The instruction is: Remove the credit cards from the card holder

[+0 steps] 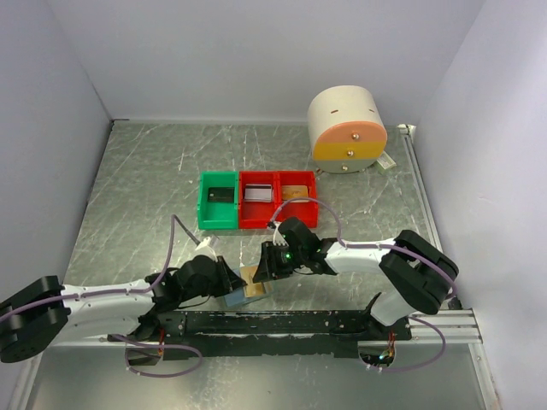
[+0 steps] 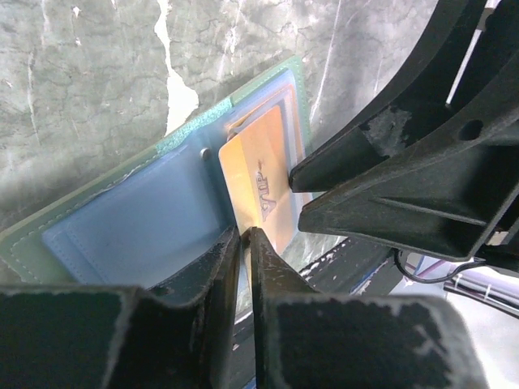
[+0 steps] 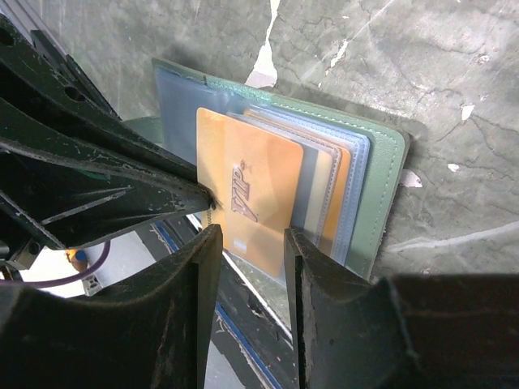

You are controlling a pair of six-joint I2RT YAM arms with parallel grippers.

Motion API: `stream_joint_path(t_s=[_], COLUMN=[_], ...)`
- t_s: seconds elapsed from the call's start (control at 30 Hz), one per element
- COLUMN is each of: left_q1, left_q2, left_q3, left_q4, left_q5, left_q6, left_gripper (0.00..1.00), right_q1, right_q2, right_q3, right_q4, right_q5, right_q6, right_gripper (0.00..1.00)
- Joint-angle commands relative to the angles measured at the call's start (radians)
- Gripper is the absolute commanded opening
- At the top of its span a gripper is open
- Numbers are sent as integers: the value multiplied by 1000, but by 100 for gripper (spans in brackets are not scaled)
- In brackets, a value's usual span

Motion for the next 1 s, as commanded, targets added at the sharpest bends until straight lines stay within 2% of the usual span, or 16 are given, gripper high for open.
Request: stream_joint_path(t_s=[0.0, 0.13, 0.33, 0.67, 0.8, 0.97], left_q1=[1, 1, 1, 1, 1, 1], left_q2=[30, 73, 82, -82, -124, -99], left_q3=[-2, -8, 16, 5, -7, 4], left_q4=[88, 146, 98, -136, -160, -147], left_q5=[12, 20, 9, -45, -49, -46], left_q6=[5, 0, -1, -19, -22, -16], left_gripper=[22, 22, 7, 7, 7, 7], right_q1=[1, 2, 2, 1, 2, 2], right_q2=[19, 20, 18, 28, 30, 3], right_q3=[-21, -25, -25, -13, -7, 34], right_q4=[-28, -27, -48, -63, -48, -66], right_q5=[40, 41, 68, 81, 58, 31], right_q6=[-10, -10, -13, -19, -19, -47], right_gripper=[38, 38, 38, 38, 38, 37])
